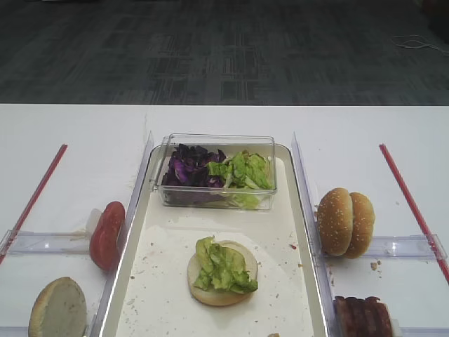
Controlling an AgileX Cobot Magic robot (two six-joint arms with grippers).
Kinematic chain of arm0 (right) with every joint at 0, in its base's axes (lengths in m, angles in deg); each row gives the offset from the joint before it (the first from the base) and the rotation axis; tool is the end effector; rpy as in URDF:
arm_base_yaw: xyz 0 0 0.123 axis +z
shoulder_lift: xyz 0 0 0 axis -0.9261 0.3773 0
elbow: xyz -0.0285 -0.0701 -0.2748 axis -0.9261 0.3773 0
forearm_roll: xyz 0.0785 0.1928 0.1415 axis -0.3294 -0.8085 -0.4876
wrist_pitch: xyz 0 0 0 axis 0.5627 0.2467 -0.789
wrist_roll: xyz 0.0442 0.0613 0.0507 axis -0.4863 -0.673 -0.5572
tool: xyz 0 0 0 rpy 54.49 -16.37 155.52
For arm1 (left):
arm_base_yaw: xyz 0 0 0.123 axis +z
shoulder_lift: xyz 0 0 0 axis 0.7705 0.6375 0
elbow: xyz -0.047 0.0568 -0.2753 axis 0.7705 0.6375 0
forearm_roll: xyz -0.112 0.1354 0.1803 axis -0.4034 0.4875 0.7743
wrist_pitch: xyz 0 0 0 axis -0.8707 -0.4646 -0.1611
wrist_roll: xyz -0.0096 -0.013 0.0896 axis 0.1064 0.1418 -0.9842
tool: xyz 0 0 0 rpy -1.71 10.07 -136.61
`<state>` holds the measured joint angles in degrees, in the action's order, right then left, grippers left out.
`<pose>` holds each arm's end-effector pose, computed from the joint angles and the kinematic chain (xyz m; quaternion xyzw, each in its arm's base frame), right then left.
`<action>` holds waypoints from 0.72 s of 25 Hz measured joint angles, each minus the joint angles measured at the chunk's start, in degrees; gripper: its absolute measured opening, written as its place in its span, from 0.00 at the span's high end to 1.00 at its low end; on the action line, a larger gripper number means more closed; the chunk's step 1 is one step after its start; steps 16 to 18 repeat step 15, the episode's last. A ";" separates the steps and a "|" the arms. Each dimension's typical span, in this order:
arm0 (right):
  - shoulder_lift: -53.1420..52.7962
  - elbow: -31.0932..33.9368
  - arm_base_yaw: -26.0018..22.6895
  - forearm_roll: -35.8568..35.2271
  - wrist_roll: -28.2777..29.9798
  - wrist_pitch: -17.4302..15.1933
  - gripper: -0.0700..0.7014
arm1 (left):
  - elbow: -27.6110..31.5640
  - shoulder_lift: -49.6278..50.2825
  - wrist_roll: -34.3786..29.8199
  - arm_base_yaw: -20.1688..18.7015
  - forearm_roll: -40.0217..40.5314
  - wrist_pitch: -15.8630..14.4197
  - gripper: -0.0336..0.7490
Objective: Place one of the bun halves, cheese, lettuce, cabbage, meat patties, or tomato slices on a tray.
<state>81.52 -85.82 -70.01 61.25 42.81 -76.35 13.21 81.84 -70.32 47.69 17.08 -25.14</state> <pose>-0.0073 0.0051 0.2682 -0.0219 0.8667 -0.0007 0.4983 -0.0120 0.0041 0.2657 -0.0164 0.8808 -0.0098 0.4731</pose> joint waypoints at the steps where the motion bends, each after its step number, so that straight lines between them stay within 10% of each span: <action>1: 0.00 0.00 0.00 0.00 0.00 0.00 0.09 | 0.00 0.00 0.00 0.00 0.00 0.00 0.17; 18: 0.00 0.00 0.00 0.00 -0.09 0.00 0.09 | 0.00 0.00 0.00 0.00 0.00 0.00 0.17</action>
